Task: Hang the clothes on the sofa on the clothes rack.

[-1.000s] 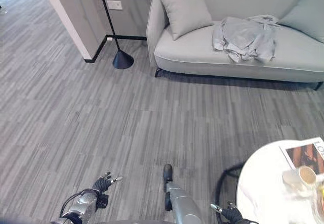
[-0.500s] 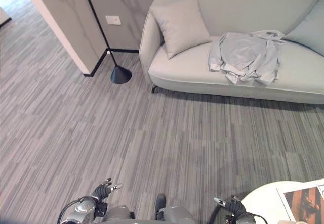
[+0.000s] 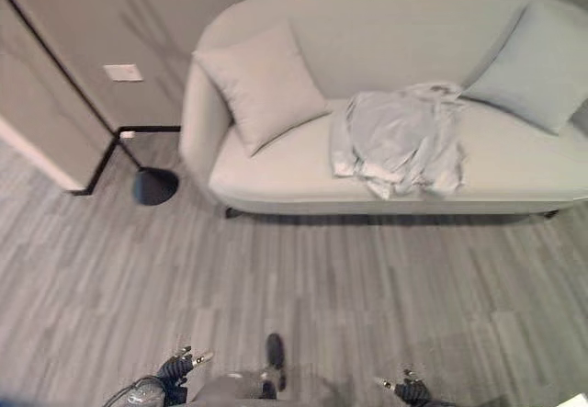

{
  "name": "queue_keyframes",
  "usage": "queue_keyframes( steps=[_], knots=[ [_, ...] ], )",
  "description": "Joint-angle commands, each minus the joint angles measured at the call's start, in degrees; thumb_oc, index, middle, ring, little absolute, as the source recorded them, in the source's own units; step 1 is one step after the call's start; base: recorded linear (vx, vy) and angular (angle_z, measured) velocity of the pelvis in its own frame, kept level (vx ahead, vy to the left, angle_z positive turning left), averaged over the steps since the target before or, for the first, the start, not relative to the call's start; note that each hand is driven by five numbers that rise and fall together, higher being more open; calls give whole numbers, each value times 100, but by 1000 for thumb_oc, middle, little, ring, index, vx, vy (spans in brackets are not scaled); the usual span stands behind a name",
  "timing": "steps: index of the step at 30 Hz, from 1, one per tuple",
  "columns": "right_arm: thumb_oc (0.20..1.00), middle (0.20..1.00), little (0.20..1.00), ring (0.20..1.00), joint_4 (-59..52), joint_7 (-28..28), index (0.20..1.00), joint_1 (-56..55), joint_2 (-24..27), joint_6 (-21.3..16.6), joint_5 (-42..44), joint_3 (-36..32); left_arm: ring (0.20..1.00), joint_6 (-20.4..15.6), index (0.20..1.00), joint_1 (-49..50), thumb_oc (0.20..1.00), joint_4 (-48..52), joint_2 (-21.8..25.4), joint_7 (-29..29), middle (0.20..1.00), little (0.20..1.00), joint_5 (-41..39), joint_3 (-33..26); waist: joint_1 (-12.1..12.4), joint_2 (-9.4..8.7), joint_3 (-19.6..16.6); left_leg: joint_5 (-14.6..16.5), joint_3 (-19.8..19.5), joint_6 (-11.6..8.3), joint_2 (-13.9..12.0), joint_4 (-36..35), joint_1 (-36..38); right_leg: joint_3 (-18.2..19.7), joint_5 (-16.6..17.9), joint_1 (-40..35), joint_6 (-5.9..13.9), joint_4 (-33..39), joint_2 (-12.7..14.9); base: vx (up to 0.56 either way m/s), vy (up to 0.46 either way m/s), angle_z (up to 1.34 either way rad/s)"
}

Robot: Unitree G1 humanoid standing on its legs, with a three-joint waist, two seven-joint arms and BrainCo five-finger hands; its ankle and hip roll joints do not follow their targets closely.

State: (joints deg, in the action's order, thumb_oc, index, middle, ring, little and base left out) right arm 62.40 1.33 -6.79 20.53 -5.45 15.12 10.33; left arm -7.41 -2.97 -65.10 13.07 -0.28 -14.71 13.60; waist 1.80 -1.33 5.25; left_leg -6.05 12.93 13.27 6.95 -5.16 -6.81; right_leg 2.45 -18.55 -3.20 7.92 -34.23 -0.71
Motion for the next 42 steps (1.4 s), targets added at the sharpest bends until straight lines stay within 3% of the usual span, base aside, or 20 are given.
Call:
queue_keyframes(
  steps=[1,2,4,5,6,8,10,12,18,25,27,28,30,32,34,35,36,37,41,42],
  knots=[
    [1000,1000,1000,1000,-294,-25,1000,403,318,-116,-79,-72,1000,-153,1000,-121,1000,139,44,60,1000,1000,-137,-171,218,176,119,274,347,-1495,-459,16,352,437,2284,463,497,798,960,123,75,28],
    [1000,1000,1000,1000,-292,-24,1000,406,317,-116,-79,-71,1000,-152,1000,-122,1000,139,45,60,1000,1000,-137,-172,220,166,125,277,352,-1494,-450,16,357,444,2268,470,499,775,968,138,67,29],
    [1000,1000,1000,1000,-272,10,1000,423,269,-139,-55,-61,1000,-158,1000,-184,1000,173,87,106,1000,1000,-175,-190,217,215,180,410,412,-1500,-520,16,564,108,2045,838,314,843,1051,238,26,22],
    [1000,1000,1000,1000,-211,20,1000,468,267,-171,-54,-79,1000,-201,1000,-236,1000,216,134,163,1000,1000,-236,-186,179,236,199,536,486,-1538,-608,16,724,-329,1680,1071,269,1410,983,339,-37,16],
    [1000,1000,1000,1000,-188,23,1000,491,274,-176,-48,-71,1000,-222,1000,-264,1000,217,152,178,1000,1000,-247,-153,107,228,266,606,498,-1554,-614,16,856,-523,1646,1225,287,1697,889,317,-76,13],
    [1000,1000,1000,1000,-151,18,1000,529,267,-168,-24,-40,1000,-222,1000,-318,1000,228,162,186,1000,1000,-263,-120,28,212,342,661,502,-1574,-596,16,933,-607,1697,1337,331,2080,803,149,-59,-7],
    [1000,1000,1000,1000,-127,44,1000,508,223,-137,41,16,1000,-227,1000,-467,1000,217,165,201,1000,1000,-233,-69,-171,127,450,860,413,-1629,-501,16,1215,-545,1978,1523,465,3195,548,283,-99,9],
    [1000,1000,1000,1000,-52,53,1000,489,172,-126,65,33,1000,-235,1000,-548,1000,200,133,201,1000,1000,-214,-75,-269,111,518,950,377,-1682,-486,16,1361,-543,2163,1739,587,3538,412,227,-84,48],
    [1000,1000,1000,1000,16,54,1000,301,176,-127,39,11,1000,-268,1000,-454,1000,240,43,155,1000,1000,-102,44,-306,46,414,1153,238,-1718,-476,16,1671,-374,2432,1532,544,3502,469,183,-156,16],
    [1000,1000,1000,1000,118,-15,1000,213,275,-112,33,43,1000,-241,1000,-429,1000,233,-46,80,1000,1000,-73,181,-341,184,205,1020,266,-1986,-976,68,1854,-339,2120,1256,193,3253,191,165,-224,7],
    [1000,1000,1000,1000,54,-29,1000,150,322,-120,28,35,1000,-206,1000,-445,1000,293,-62,48,1000,1000,-43,236,-325,125,236,814,227,-2089,-1270,1030,1532,-420,1883,887,4,3282,108,152,-331,10],
    [1000,1000,1000,1000,-83,-25,1000,72,417,-127,59,-2,1000,-179,1000,-470,1000,446,-54,44,1000,1000,-85,290,-271,7,395,491,37,-2046,-1383,2137,972,-418,1784,700,-156,3270,136,114,-325,12],
    [1000,1000,1000,1000,-129,4,1000,89,482,-101,62,-2,1000,-161,1000,-520,1000,512,-42,65,1000,1000,-129,338,-234,-80,525,336,-54,-2016,-1387,2643,652,-395,1719,653,-237,3218,168,24,-185,-3],
    [1000,1000,1000,1000,-172,-1,1000,82,499,-88,66,-2,1000,-154,1000,-541,1000,537,-42,60,1000,1000,-142,358,-226,-121,549,418,-74,-1953,-1365,2754,471,-395,1689,618,-251,3207,199,56,-75,-16],
    [1000,1000,1000,1000,-234,-14,1000,51,498,-77,96,-22,1000,-143,1000,-571,1000,556,-76,34,1000,1000,-153,390,-176,-161,519,860,55,-1781,-1143,2162,311,-337,1623,394,-202,3330,255,186,27,1],
    [1000,1000,1000,1000,-254,-10,1000,41,487,-88,114,-31,1000,-156,1000,-581,1000,538,-93,35,1000,1000,-145,415,-155,-142,501,822,121,-1777,-1041,1808,276,-349,1623,323,-172,3388,249,238,120,-1],
    [1000,1000,1000,1000,-266,8,1000,59,477,-121,106,0,1000,-165,1000,-565,1000,552,-120,39,1000,1000,-130,452,-69,-56,487,536,160,-1793,-868,1066,11,-334,1590,272,-136,3430,138,230,154,3],
    [1000,1000,1000,1000,-229,-28,1000,124,478,-119,21,70,1000,-178,1000,-531,1000,544,-128,42,1000,1000,-146,419,-46,20,483,510,68,-1785,-783,542,242,-288,1481,226,-102,3382,65,213,156,-12],
    [1000,1000,1000,1000,-128,17,1000,220,399,-118,-126,155,1000,-221,1000,-618,1000,549,-148,21,1000,1000,-175,491,-62,111,320,406,-77,-1733,-659,94,498,-214,1327,226,-62,3229,33,154,127,-56],
    [1000,1000,1000,1000,-206,-1,1000,240,358,-113,-203,170,1000,-233,1000,-594,1000,683,-98,-1,1000,1000,-190,505,-69,130,263,415,7,-1679,-659,16,617,-82,1222,374,-27,2803,85,153,154,-49]
  ],
)
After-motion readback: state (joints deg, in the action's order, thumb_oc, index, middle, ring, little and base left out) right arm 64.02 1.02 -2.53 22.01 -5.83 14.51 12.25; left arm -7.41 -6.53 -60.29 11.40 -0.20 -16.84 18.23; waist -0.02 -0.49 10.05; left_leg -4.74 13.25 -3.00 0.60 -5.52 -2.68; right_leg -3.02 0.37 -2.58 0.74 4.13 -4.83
